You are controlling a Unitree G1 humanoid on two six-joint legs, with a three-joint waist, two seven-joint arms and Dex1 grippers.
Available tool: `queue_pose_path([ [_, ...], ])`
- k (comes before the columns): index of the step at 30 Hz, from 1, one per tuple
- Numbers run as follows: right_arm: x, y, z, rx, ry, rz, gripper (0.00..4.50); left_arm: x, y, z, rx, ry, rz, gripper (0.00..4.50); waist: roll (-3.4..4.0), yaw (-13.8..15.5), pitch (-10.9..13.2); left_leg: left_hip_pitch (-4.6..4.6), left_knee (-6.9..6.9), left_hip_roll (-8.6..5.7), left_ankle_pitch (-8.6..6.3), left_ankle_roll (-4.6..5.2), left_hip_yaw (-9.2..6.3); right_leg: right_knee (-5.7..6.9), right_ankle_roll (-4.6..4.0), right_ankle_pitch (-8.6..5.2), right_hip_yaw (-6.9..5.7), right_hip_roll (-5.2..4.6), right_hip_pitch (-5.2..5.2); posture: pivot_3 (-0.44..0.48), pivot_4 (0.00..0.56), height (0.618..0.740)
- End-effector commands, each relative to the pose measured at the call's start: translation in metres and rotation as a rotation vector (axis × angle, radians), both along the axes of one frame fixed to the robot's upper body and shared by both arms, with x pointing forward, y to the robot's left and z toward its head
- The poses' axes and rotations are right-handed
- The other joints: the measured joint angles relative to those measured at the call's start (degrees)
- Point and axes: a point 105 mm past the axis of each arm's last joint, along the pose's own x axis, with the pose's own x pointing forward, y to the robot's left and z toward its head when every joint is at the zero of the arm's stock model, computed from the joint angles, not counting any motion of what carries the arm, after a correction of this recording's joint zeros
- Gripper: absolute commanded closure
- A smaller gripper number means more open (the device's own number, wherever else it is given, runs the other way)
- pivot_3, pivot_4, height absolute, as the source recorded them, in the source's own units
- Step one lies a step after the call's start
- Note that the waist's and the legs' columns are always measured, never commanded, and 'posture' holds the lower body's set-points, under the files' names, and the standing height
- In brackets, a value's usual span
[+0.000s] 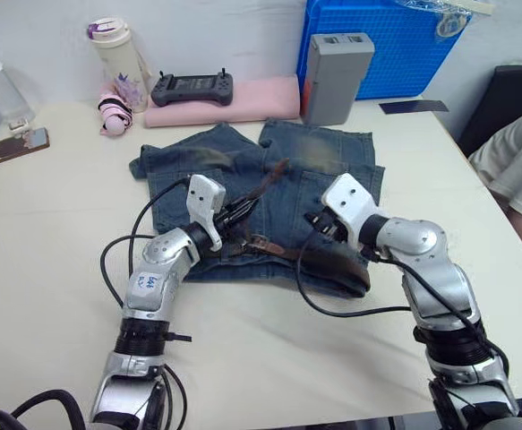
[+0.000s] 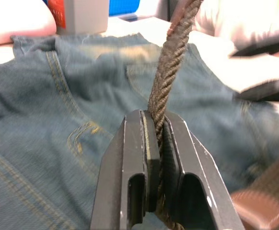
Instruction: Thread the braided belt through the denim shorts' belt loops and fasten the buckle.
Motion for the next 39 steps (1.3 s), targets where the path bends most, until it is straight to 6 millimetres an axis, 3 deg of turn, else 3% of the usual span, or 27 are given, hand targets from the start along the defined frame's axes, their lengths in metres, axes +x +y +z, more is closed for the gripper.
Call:
queue_pose_path([
  [1,-0.019,0.033,0.001,0.061,0.059,0.127,4.13,-0.013,-0.001,0.017,-0.08,-0.033,-0.015,4.08,0.0,-0.02,0.0,0.03,0.0,0.01,0.0,-0.01,0.0,0.01,0.0,0.0,0.0,0.02,0.01,0.0,0.15,0.728],
  [2,-0.02,0.041,-0.005,0.083,0.096,0.129,4.47,-0.016,-0.001,0.017,-0.083,-0.03,-0.018,4.08,0.0,-0.03,0.0,0.04,0.0,0.02,0.01,-0.01,0.0,0.02,0.0,0.0,0.01,0.03,0.01,0.0,0.15,0.728],
  [5,-0.019,0.054,-0.014,0.102,0.138,0.123,4.47,-0.02,-0.001,0.018,-0.096,-0.02,-0.025,4.08,0.0,0.05,0.0,0.05,0.0,-0.01,0.01,-0.02,0.0,0.06,-0.01,0.0,0.02,0.0,0.01,0.0,0.15,0.728],
  [12,-0.014,0.063,-0.074,-0.085,0.259,0.092,4.47,-0.031,0.015,0.017,-0.088,-0.002,0.005,4.08,-0.05,-0.09,-0.05,0.05,-0.01,-0.05,-0.01,0.02,-0.01,-0.01,-0.01,0.0,0.01,-0.04,0.04,0.0,0.15,0.728],
  [16,-0.022,0.056,-0.093,-0.188,0.301,0.122,4.47,-0.042,0.054,-0.011,0.02,0.064,0.084,4.08,0.02,-0.63,-0.24,0.19,-0.03,0.0,-0.02,-0.02,0.01,0.01,-0.02,0.0,0.05,-0.02,0.09,0.0,0.15,0.728],
  [22,-0.02,0.057,-0.08,-0.14,0.27,0.135,4.47,-0.052,0.086,-0.034,0.06,0.138,0.159,4.08,-0.16,-0.13,-0.38,0.22,-0.04,-0.01,-0.06,-0.02,-0.06,-0.11,-0.04,-0.02,0.03,-0.08,0.15,0.0,0.15,0.728],
  [29,-0.025,0.064,-0.039,0.077,0.258,0.169,4.47,-0.051,0.078,-0.034,0.031,0.137,0.158,4.08,-0.14,-0.08,-0.36,0.15,-0.1,0.03,-0.11,-0.06,-0.06,-0.07,-0.06,-0.03,0.02,-0.07,0.08,0.0,0.15,0.728],
  [39,-0.028,0.06,-0.044,0.04,0.281,0.157,4.47,-0.047,0.074,-0.037,0.034,0.135,0.155,4.08,-0.13,-0.1,-0.35,0.09,-0.1,0.02,-0.14,-0.01,-0.04,-0.11,-0.06,-0.03,0.02,-0.07,0.03,0.0,0.15,0.728],
])
